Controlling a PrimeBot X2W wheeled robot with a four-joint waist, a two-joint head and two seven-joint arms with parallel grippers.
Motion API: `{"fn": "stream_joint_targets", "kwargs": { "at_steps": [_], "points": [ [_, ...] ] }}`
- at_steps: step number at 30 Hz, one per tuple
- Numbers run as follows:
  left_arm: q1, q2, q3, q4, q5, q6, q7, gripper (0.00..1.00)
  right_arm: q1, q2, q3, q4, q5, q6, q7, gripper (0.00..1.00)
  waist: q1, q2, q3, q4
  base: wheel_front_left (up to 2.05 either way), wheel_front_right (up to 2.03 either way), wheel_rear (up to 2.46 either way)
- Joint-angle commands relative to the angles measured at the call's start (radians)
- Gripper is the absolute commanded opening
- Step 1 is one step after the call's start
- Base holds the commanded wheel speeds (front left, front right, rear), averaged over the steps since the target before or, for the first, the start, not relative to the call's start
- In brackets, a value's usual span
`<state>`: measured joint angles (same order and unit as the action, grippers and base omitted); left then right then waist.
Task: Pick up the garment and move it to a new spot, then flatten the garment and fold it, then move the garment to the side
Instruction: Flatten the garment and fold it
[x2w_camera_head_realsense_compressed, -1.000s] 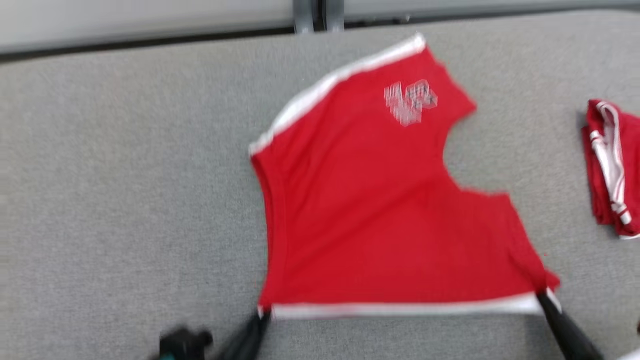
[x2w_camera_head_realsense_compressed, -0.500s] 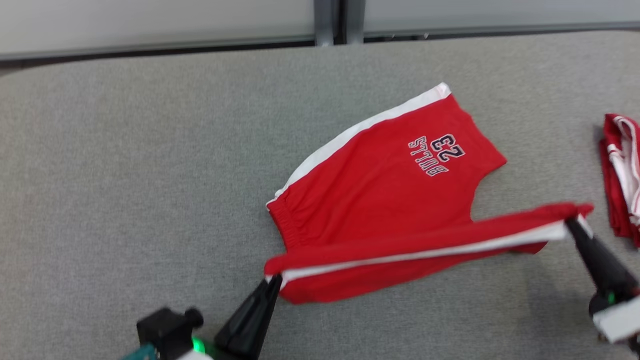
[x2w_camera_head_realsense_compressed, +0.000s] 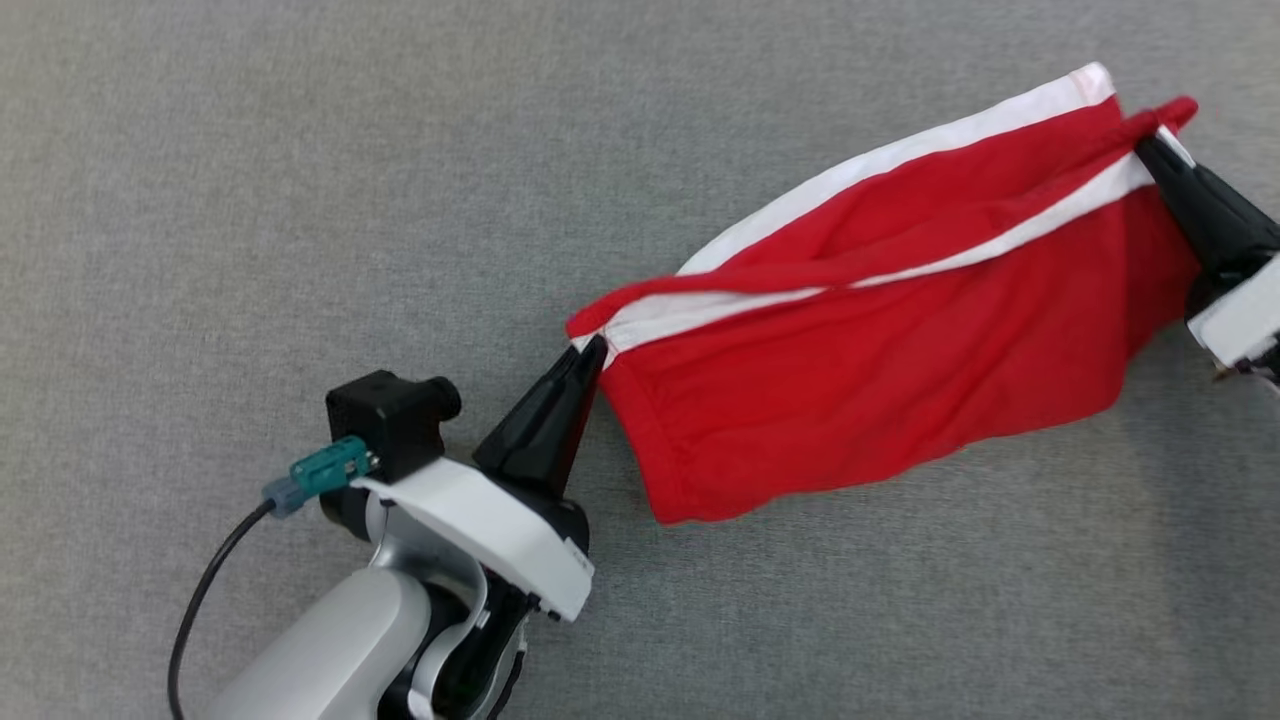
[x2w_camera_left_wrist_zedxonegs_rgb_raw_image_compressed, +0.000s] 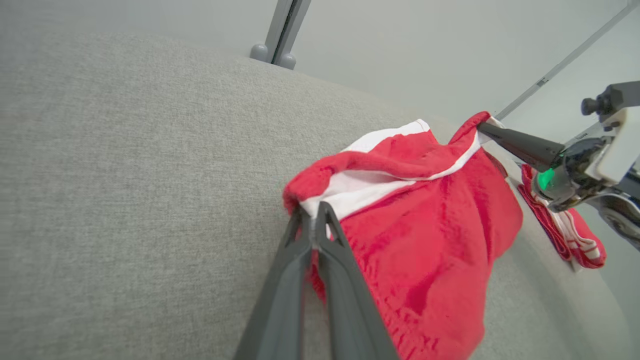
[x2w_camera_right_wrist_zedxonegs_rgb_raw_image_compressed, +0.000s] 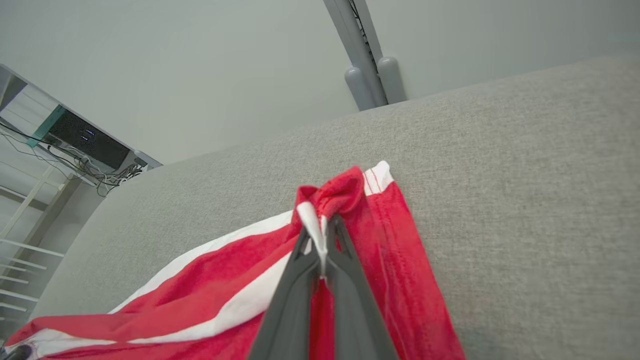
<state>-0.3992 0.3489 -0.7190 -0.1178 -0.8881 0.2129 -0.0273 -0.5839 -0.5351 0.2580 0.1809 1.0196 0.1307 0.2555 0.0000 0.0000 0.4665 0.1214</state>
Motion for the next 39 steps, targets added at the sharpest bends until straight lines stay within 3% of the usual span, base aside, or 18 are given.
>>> {"fn": "stream_joint_targets", "kwargs": {
  "at_steps": [1, 12, 14, 15, 16, 17, 26, 32, 36, 39],
  "points": [
    [-0.034, -0.015, 0.005, 0.023, 0.001, -0.001, -0.008, 0.0, -0.043, 0.009, 0.004, 0.028, -0.017, 0.0, 0.01, 0.0, 0.0, 0.0, 0.035, 0.028, 0.0, 0.0, 0.0],
    [-0.094, -0.062, 0.005, 0.1, 0.002, -0.012, -0.02, 0.0, -0.144, 0.007, 0.005, 0.135, -0.058, 0.0, 0.026, 0.0, 0.0, 0.0, 0.05, 0.045, 0.0, 0.0, 0.0],
    [-0.102, -0.062, 0.0, 0.111, 0.008, -0.006, -0.016, 0.05, -0.156, 0.011, 0.001, 0.155, -0.069, 0.0, 0.027, 0.0, 0.0, 0.0, 0.05, 0.043, 0.0, 0.0, 0.0],
    [-0.102, -0.067, 0.003, 0.113, 0.006, -0.002, -0.018, 0.29, -0.164, 0.012, 0.001, 0.161, -0.075, 0.0, 0.019, 0.46, 0.0, 0.0, 0.049, 0.043, 0.0, 0.0, 0.0],
    [-0.102, -0.07, 0.005, 0.117, 0.004, 0.002, -0.02, 0.56, -0.169, 0.014, 0.003, 0.168, -0.078, 0.0, 0.019, 1.0, 0.0, 0.0, 0.049, 0.042, 0.0, 0.0, 0.0],
    [-0.103, -0.069, 0.004, 0.121, 0.006, 0.006, -0.018, 1.0, -0.171, 0.018, 0.007, 0.176, -0.081, 0.0, 0.025, 1.0, 0.0, 0.0, 0.048, 0.04, 0.0, 0.0, 0.0],
    [-0.046, -0.032, 0.011, 0.142, 0.05, 0.076, -0.042, 1.0, -0.143, 0.0, 0.042, 0.158, -0.148, 0.0, -0.079, 1.0, 0.0, 0.0, -0.009, 0.008, 0.0, 0.0, 0.0],
    [0.1, 0.019, 0.027, 0.102, 0.137, 0.171, -0.18, 1.0, -0.006, -0.03, 0.086, 0.139, -0.312, 0.0, -0.158, 1.0, 0.0, 0.0, -0.111, -0.039, 0.0, 0.0, 0.0],
    [0.223, 0.026, 0.071, 0.074, 0.229, 0.24, -0.234, 1.0, 0.079, 0.018, 0.059, 0.151, -0.375, 0.0, -0.151, 1.0, 0.0, 0.0, -0.151, -0.06, 0.0, 0.0, 0.0],
    [0.288, -0.014, 0.124, 0.024, 0.32, 0.252, -0.238, 1.0, 0.09, 0.042, 0.028, 0.15, -0.415, 0.0, -0.119, 1.0, 0.0, 0.0, -0.146, -0.054, 0.0, 0.0, 0.0]
  ]
}}
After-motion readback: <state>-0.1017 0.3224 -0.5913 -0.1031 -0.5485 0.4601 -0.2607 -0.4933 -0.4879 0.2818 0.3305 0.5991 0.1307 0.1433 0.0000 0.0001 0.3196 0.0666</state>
